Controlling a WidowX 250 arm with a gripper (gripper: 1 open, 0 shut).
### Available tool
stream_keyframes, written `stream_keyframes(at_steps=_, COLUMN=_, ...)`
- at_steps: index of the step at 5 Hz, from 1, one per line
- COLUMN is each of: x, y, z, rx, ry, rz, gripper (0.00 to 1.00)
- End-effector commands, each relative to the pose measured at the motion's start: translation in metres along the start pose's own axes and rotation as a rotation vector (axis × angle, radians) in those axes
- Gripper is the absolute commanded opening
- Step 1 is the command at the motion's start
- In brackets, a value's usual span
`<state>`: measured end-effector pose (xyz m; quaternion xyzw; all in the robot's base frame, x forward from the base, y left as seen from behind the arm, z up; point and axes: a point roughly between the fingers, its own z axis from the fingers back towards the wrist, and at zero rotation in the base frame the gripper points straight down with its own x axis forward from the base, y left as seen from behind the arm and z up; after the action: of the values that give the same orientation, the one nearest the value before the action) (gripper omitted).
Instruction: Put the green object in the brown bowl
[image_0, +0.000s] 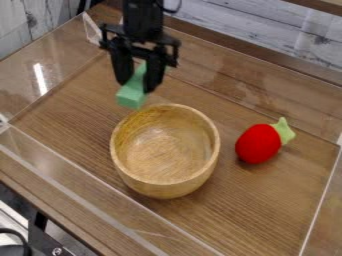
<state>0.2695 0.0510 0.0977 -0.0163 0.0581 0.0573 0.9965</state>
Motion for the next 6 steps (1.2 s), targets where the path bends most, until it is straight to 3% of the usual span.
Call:
stream_keyframes(at_steps=1, x=-0.02, y=-0.022, z=0.012, rx=-0.002, ry=-0.057, rz=0.009, gripper=0.0)
stream_keyframes(at_steps=2, x=-0.033, y=-0.038, z=-0.001, rx=-0.004, ry=-0.046, rz=0.012, gripper=0.0)
stream_keyframes(at_steps=4, x=-0.026, y=-0.032, z=-0.038, rx=0.003, ry=-0.041, rz=-0.12, gripper=0.0)
stream_keyframes(at_steps=5, x=-0.024, y=-0.042, z=-0.038, rx=0.009, ry=-0.046, rz=-0.162, gripper=0.0)
stream_keyframes(at_steps=6, x=-0.024, y=-0.051, z=-0.036, rx=0.016, ry=-0.059, rz=-0.195, gripper=1.0)
